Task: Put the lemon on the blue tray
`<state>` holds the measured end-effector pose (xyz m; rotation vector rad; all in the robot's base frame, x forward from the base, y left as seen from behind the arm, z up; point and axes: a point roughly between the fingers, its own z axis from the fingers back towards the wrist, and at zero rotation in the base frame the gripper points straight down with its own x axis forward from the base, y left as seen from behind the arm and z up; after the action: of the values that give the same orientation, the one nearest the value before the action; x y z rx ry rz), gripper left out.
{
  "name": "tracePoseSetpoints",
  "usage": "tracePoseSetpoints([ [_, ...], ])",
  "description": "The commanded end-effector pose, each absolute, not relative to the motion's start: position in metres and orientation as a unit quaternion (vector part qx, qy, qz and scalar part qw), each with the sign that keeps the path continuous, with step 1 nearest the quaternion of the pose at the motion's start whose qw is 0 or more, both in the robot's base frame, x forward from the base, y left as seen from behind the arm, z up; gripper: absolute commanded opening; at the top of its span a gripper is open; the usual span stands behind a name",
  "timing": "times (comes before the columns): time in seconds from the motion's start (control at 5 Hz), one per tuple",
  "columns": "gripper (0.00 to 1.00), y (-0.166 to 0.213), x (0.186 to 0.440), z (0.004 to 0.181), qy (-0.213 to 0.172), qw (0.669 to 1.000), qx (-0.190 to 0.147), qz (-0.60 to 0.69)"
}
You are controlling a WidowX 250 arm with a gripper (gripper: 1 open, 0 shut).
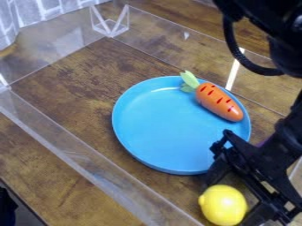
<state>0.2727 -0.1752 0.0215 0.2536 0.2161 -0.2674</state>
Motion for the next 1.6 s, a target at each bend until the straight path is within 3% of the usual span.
tracePoseSetpoints([
  [0.0,0.00,-0.187,0.265,0.030,0.090,0.972,0.132,-0.175],
  [0.4,0.00,-0.173,0.272,0.023,0.109,0.975,0.136,-0.139],
  [0.8,0.00,-0.180,0.264,0.019,0.124,0.974,0.143,-0.123],
  [1.4,0.00,-0.150,0.272,0.027,0.139,0.973,0.154,-0.099],
])
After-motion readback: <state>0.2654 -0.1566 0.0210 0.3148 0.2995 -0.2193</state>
